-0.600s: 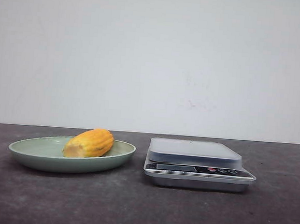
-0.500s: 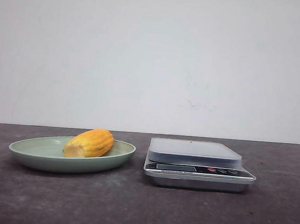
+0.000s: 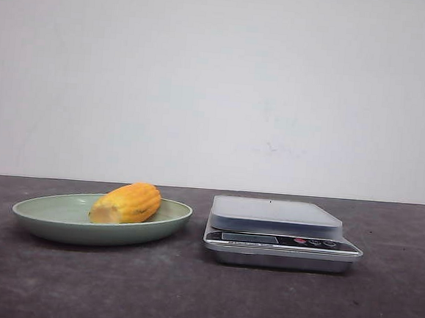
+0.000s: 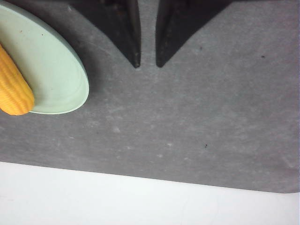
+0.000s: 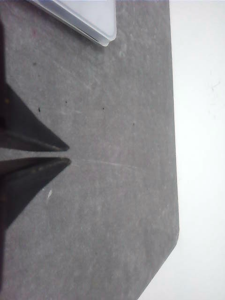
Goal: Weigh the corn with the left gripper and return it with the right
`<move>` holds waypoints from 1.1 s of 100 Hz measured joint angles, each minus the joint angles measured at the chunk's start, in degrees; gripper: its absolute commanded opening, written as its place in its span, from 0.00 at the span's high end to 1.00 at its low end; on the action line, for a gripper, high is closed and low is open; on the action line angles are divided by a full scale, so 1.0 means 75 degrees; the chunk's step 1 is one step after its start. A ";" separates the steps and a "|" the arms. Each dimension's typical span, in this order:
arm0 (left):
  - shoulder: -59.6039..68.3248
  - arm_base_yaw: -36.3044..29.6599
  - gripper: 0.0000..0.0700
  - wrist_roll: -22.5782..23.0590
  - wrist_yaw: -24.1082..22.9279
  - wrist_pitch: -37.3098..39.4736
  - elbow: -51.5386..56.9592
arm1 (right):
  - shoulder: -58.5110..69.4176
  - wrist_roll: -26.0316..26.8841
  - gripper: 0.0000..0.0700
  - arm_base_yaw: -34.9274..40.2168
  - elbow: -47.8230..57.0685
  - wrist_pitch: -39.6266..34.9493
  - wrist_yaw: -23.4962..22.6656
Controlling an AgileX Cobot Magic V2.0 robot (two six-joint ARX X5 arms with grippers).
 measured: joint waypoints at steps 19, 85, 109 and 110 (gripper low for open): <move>0.0000 0.0000 0.98 0.0000 0.0000 0.0000 0.0000 | 0.0000 0.0000 0.98 0.0000 0.0000 0.0000 0.0000; 0.0000 0.0000 0.98 0.0000 0.0000 0.0003 0.0000 | 0.0000 0.0312 0.98 0.0003 0.0000 -0.0006 -0.0175; 0.0000 0.0000 0.99 -0.0373 0.0003 0.0015 0.0000 | 0.0000 0.0519 0.99 0.0000 -0.0003 -0.0055 -0.0210; 0.0000 0.0000 0.99 -0.0405 0.0003 0.0017 0.0000 | 0.0000 0.0554 0.99 0.0000 -0.0003 -0.0052 -0.0216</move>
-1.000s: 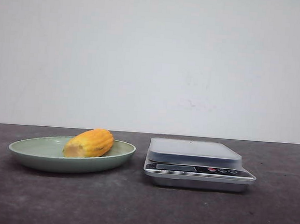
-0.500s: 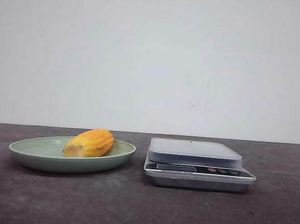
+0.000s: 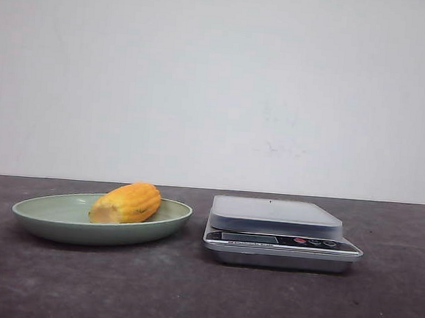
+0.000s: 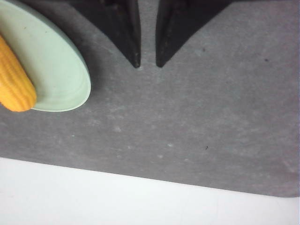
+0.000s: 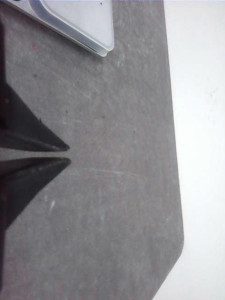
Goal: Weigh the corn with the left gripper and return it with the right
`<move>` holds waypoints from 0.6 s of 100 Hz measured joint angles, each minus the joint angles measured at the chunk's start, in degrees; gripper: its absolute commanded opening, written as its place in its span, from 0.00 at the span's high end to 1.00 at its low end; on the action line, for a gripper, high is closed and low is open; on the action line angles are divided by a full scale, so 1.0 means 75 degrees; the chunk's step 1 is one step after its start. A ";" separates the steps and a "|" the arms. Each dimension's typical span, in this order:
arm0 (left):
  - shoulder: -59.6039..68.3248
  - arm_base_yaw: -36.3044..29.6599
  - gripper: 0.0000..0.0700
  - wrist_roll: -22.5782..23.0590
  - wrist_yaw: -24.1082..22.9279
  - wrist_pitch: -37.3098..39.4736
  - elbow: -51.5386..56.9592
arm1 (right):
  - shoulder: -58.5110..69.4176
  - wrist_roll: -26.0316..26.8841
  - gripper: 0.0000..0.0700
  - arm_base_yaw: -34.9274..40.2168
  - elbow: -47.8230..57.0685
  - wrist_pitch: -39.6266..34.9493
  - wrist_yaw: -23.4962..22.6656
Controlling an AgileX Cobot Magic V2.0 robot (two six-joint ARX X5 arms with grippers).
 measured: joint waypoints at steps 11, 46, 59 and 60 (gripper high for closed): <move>0.0000 0.0000 0.99 -0.0504 0.0119 0.0391 0.0012 | 0.0000 0.0510 0.99 0.0003 0.0020 0.0032 -0.0067; 0.2005 0.0000 0.99 -0.1492 0.0323 0.0017 0.3110 | 0.1440 0.1384 0.99 0.0003 0.2897 -0.0799 -0.0251; 0.3267 0.0000 0.86 -0.1329 0.0624 -0.0627 0.4779 | 0.2343 0.1206 0.95 0.0003 0.4401 -0.1262 -0.0335; 0.3351 0.0000 0.83 -0.1303 0.0656 -0.0662 0.4890 | 0.2398 0.1183 0.92 0.0003 0.4508 -0.1282 -0.0367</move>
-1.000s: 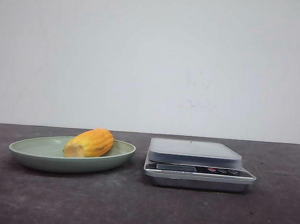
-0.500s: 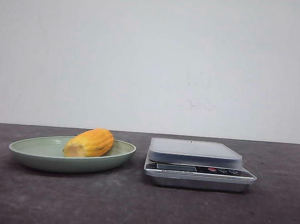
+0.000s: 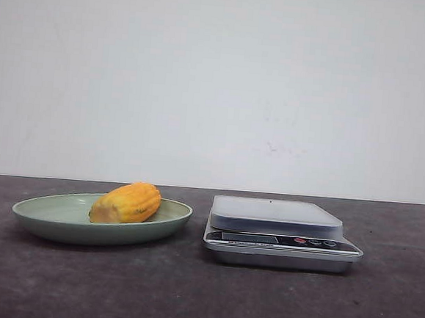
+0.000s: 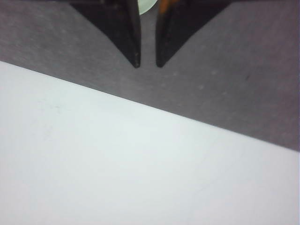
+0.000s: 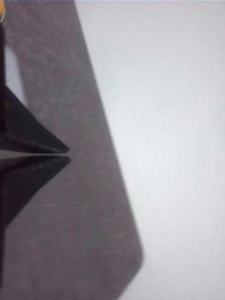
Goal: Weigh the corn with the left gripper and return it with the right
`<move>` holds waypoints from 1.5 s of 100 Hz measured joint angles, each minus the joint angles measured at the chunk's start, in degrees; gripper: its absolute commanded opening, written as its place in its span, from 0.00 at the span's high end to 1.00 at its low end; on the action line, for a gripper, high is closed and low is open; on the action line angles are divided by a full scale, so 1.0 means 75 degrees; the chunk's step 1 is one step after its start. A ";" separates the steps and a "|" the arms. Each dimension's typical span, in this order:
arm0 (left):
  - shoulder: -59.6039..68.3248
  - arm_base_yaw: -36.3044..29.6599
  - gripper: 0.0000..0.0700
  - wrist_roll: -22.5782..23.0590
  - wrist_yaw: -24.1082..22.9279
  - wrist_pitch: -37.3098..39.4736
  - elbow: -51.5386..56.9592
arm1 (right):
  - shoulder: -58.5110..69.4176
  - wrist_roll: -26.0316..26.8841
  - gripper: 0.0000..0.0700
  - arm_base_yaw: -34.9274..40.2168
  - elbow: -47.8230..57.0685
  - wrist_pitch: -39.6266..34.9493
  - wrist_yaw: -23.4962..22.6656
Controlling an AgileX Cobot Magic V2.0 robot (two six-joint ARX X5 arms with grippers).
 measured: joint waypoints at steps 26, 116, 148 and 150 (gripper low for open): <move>0.0994 -0.0041 0.32 0.0507 0.0842 -0.0921 0.1574 | 0.0956 -0.0525 0.27 0.0070 0.1915 -0.0726 -0.0484; 0.8443 -0.2830 0.38 0.0796 0.0586 -0.1635 0.3861 | 0.1463 -0.0691 0.27 0.0367 0.2192 -0.1180 -0.1058; 0.9710 -0.3462 0.38 0.0705 -0.0085 -0.1434 0.3864 | 0.1460 -0.0691 0.27 0.0370 0.2192 -0.1177 -0.1058; 0.9763 -0.3480 0.38 0.0691 -0.0085 -0.1408 0.3864 | 0.1463 -0.0691 0.27 0.0367 0.2192 -0.1180 -0.1058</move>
